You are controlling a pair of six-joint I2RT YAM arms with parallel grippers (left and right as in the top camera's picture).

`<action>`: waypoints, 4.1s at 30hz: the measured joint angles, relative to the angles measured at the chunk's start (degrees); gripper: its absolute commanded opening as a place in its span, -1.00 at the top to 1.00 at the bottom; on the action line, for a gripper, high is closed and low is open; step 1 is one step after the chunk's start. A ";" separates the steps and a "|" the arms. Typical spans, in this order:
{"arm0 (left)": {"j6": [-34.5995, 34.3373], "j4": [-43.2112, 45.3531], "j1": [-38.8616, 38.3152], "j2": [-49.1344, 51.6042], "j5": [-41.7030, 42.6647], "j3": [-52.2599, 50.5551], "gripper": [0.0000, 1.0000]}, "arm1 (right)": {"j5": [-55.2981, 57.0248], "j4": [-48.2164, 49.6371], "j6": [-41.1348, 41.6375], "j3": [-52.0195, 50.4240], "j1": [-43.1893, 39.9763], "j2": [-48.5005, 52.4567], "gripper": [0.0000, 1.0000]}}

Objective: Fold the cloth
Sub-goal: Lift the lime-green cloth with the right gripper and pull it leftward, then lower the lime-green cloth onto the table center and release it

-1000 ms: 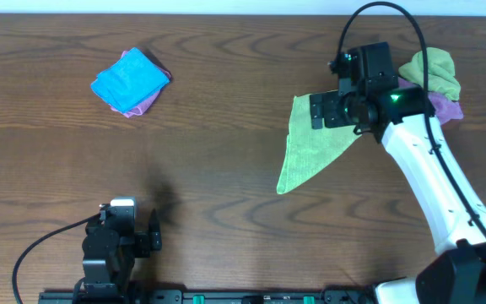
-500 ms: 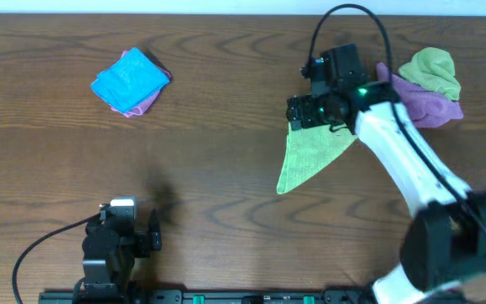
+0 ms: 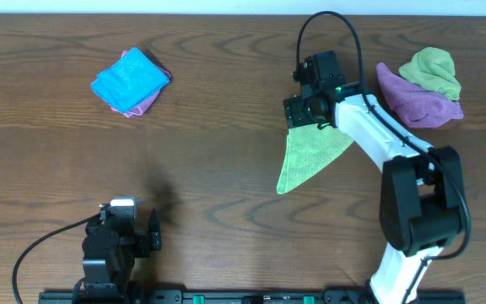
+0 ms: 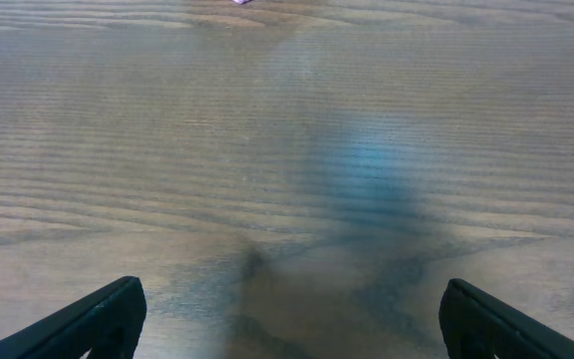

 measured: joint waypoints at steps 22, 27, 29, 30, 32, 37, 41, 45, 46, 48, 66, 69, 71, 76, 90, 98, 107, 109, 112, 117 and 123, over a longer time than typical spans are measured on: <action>0.00 0.00 0.00 0.00 0.00 0.00 -0.90 | 0.79 4.35 -0.96 0.00 0.00 5.49 -0.13; 0.00 0.02 0.00 0.00 0.00 0.00 -0.90 | 1.01 4.57 -1.49 0.02 0.00 5.88 0.69; 0.00 0.00 0.00 0.00 0.00 0.00 -0.90 | 0.98 4.61 -1.55 0.04 0.02 5.88 0.98; 0.00 0.00 0.00 0.00 0.00 0.00 -0.90 | 0.96 4.61 -1.75 0.07 0.02 5.88 0.97; 0.00 0.00 0.00 0.00 0.00 0.00 -0.90 | 0.96 4.28 -1.53 0.37 0.07 5.88 0.97; 0.00 0.02 0.00 0.00 0.00 0.00 -0.91 | 1.05 1.84 -1.55 4.11 0.70 5.88 0.61; 0.00 0.00 0.00 0.00 0.00 0.00 -0.90 | 1.11 1.44 -1.75 6.93 1.92 5.81 -0.25; 0.00 0.00 0.00 0.00 0.00 0.00 -0.90 | 2.82 2.62 -1.95 7.26 2.51 5.77 -0.20; 0.00 0.00 0.00 0.00 0.00 0.00 -0.90 | 3.43 3.28 -2.10 7.26 2.51 5.77 -0.18; 0.00 0.00 0.00 0.00 0.00 0.00 -0.90 | 4.50 4.90 -2.56 7.26 2.45 5.77 -0.13; 0.00 0.00 0.00 0.00 0.00 0.00 -0.90 | 7.45 5.88 -4.70 7.50 2.47 11.34 0.03; 0.00 0.02 0.00 0.00 0.00 0.00 -0.90 | 7.45 5.86 -4.92 7.52 2.47 11.39 0.26; 0.00 0.00 0.00 0.00 0.00 0.00 -0.90 | 7.48 5.81 -5.03 7.54 2.47 11.41 0.61; 0.00 0.02 0.00 0.00 0.00 0.00 -0.90 | 7.52 4.83 -4.94 7.69 2.47 11.47 0.97; 0.00 0.02 0.00 0.00 0.00 0.00 -0.90 | 8.87 -5.70 -3.96 13.49 8.90 8.98 0.97; 0.00 0.02 0.00 0.00 0.00 0.00 -0.91 | 11.54 -17.38 -1.33 14.03 9.09 -0.63 0.97; 0.00 -0.02 0.00 0.00 0.00 0.00 -0.91 | 17.90 -32.48 6.40 14.19 6.01 -5.86 0.97; 0.00 0.00 0.00 0.00 0.00 0.00 -0.90 | 18.69 -35.63 8.50 14.19 4.46 -6.58 0.97; 0.00 0.02 0.00 0.00 0.00 0.00 -0.90 | 19.23 -39.08 10.86 14.19 1.88 -7.58 0.97; 0.00 0.02 0.00 0.00 0.00 0.00 -0.90 | 18.16 -39.95 11.91 11.47 -1.81 -11.10 0.97; 0.00 0.04 0.00 0.00 0.00 0.00 -0.90 | 16.31 -38.34 11.91 0.98 -6.36 -18.69 0.97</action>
